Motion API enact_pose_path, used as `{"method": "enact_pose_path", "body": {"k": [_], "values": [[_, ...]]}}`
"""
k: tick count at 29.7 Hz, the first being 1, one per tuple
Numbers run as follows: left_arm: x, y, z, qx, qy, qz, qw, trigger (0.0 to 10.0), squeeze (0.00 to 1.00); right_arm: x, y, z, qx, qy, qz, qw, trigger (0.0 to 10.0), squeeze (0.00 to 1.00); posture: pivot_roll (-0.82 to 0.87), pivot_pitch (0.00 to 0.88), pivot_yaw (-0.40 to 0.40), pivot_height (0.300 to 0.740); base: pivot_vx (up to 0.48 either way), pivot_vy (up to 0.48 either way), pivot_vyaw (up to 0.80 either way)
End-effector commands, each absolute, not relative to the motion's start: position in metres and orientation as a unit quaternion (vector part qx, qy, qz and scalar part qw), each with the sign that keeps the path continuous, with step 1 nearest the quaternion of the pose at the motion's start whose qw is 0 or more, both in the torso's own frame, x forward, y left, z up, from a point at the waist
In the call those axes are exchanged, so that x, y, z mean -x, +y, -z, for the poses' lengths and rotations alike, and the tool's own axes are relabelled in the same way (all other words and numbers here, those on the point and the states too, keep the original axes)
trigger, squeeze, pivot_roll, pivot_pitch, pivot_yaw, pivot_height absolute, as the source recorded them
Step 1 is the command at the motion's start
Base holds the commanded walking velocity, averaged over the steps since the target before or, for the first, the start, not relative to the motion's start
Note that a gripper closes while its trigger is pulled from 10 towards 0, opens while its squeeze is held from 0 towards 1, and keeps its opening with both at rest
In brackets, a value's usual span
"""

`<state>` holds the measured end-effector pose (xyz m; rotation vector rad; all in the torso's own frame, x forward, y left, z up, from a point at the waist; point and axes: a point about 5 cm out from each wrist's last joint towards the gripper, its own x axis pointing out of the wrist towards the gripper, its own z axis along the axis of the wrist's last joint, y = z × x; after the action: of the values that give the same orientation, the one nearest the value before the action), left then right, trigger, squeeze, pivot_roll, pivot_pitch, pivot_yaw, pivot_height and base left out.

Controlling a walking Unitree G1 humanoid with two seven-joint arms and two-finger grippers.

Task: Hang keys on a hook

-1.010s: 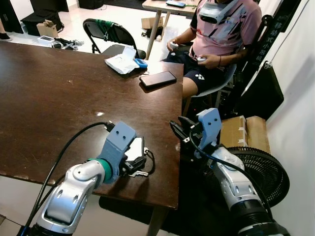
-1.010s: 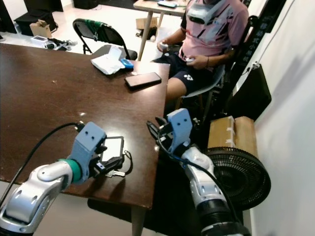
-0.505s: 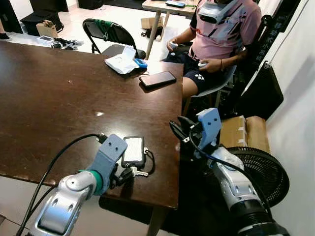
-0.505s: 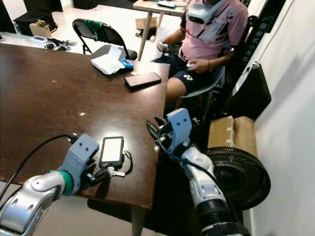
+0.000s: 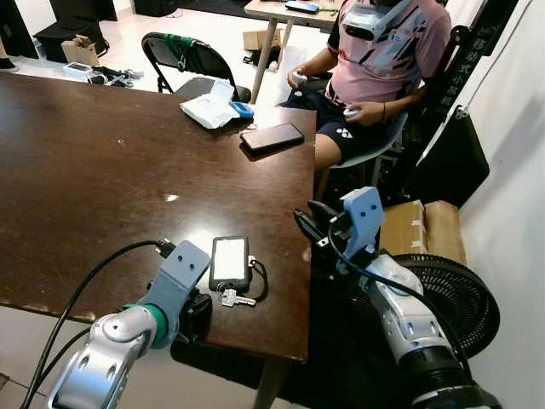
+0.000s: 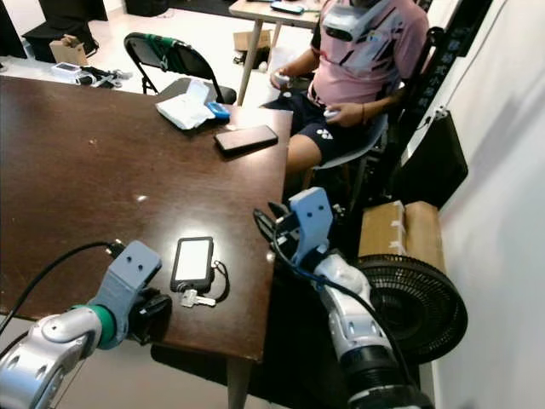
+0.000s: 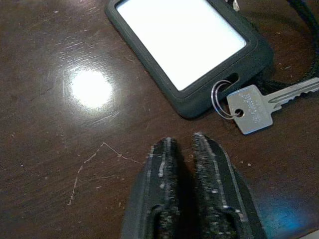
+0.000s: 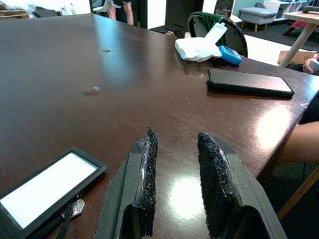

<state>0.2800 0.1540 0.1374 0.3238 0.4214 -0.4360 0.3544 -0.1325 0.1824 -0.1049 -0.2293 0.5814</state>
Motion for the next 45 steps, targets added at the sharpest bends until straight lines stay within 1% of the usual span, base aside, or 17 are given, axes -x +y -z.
{"method": "enact_pose_path", "body": {"k": [1,4,5,6,7,9,17,18,19,23,25,26,27,33,43,44,45], "values": [[-0.279,0.159,-0.135,-0.16,0.215,0.198,0.943,10.0,0.0,-0.353,-0.134,-0.18,0.05,-0.112,-0.286,0.95,10.0,0.0,0.1,0.116,0.057,0.74,0.0,0.0,0.0],[-0.283,0.159,-0.138,-0.166,0.203,0.187,0.947,10.0,0.0,-0.353,-0.134,-0.18,0.05,-0.112,-0.286,0.95,10.0,0.0,0.1,0.117,0.056,0.74,0.0,0.0,0.0],[-0.286,0.16,-0.141,-0.17,0.195,0.18,0.949,10.0,0.26,-0.353,-0.133,-0.18,0.05,-0.112,-0.286,0.95,10.0,0.0,0.1,0.117,0.056,0.74,0.0,0.0,0.0],[-0.289,0.159,-0.143,-0.17,0.187,0.18,0.951,10.0,0.26,-0.353,-0.133,-0.18,0.05,-0.112,-0.287,0.95,10.0,0.0,0.1,0.118,0.057,0.74,0.0,0.0,0.0],[-0.293,0.158,-0.146,-0.167,0.183,0.177,0.952,10.0,1.0,-0.353,-0.133,-0.18,0.05,-0.112,-0.287,0.95,10.0,0.0,0.09,0.118,0.059,0.74,0.0,0.0,0.0],[-0.297,0.156,-0.151,-0.164,0.179,0.175,0.954,10.0,1.0,-0.353,-0.132,-0.18,0.05,-0.113,-0.286,0.95,10.0,0.0,0.09,0.119,0.061,0.74,0.0,0.0,0.0],[-0.296,0.156,-0.153,-0.161,0.18,0.176,0.954,10.0,1.0,-0.352,-0.136,-0.179,0.05,-0.111,-0.282,0.952,10.0,0.0,0.09,0.124,0.063,0.74,0.0,0.0,0.0],[-0.296,0.158,-0.15,-0.162,0.19,0.174,0.952,10.0,0.64,-0.352,-0.136,-0.178,0.05,-0.111,-0.282,0.952,10.0,0.0,0.09,0.124,0.063,0.74,0.0,0.0,0.0],[-0.296,0.159,-0.146,-0.167,0.199,0.175,0.95,10.0,0.0,-0.352,-0.136,-0.178,0.05,-0.111,-0.282,0.952,10.0,0.0,0.1,0.124,0.064,0.74,0.0,0.0,0.0],[-0.296,0.153,-0.144,-0.168,0.204,0.205,0.942,10.0,0.0,-0.352,-0.135,-0.179,0.05,-0.111,-0.283,0.952,10.0,0.0,0.1,0.126,0.067,0.74,0.0,0.0,0.0],[-0.292,0.137,-0.151,-0.165,0.188,0.262,0.932,10.0,0.0,-0.352,-0.134,-0.179,0.049,-0.112,-0.282,0.952,10.0,0.0,0.09,0.125,0.069,0.74,0.0,0.0,0.0],[-0.292,0.137,-0.151,-0.165,0.188,0.262,0.932,10.0,0.0,-0.352,-0.134,-0.179,0.049,-0.112,-0.282,0.952,10.0,0.0,0.09,0.125,0.069,0.74,0.0,0.0,0.0],[-0.287,0.128,-0.156,-0.164,0.18,0.294,0.924,10.0,0.0,-0.351,-0.136,-0.179,0.049,-0.112,-0.28,0.952,10.0,0.0,0.09,0.128,0.071,0.74,0.0,0.0,0.0],[-0.281,0.125,-0.157,-0.16,0.182,0.308,0.92,10.0,0.0,-0.35,-0.138,-0.178,0.05,-0.111,-0.278,0.953,10.0,0.0,0.09,0.13,0.069,0.74,0.0,0.0,0.0],[-0.276,0.13,-0.146,-0.163,0.201,0.305,0.916,10.0,0.0,-0.351,-0.136,-0.179,0.048,-0.112,-0.28,0.952,10.0,0.0,0.09,0.13,0.066,0.74,0.0,0.0,0.0],[-0.276,0.131,-0.143,-0.163,0.206,0.302,0.916,9.6,0.0,-0.351,-0.136,-0.179,0.048,-0.111,-0.28,0.952,10.0,0.0,0.09,0.131,0.066,0.74,0.0,0.0,0.0],[-0.276,0.131,-0.141,-0.164,0.209,0.301,0.916,9.6,0.0,-0.351,-0.136,-0.179,0.048,-0.111,-0.28,0.952,10.0,0.0,0.09,0.131,0.066,0.74,0.0,0.0,0.0]]}}
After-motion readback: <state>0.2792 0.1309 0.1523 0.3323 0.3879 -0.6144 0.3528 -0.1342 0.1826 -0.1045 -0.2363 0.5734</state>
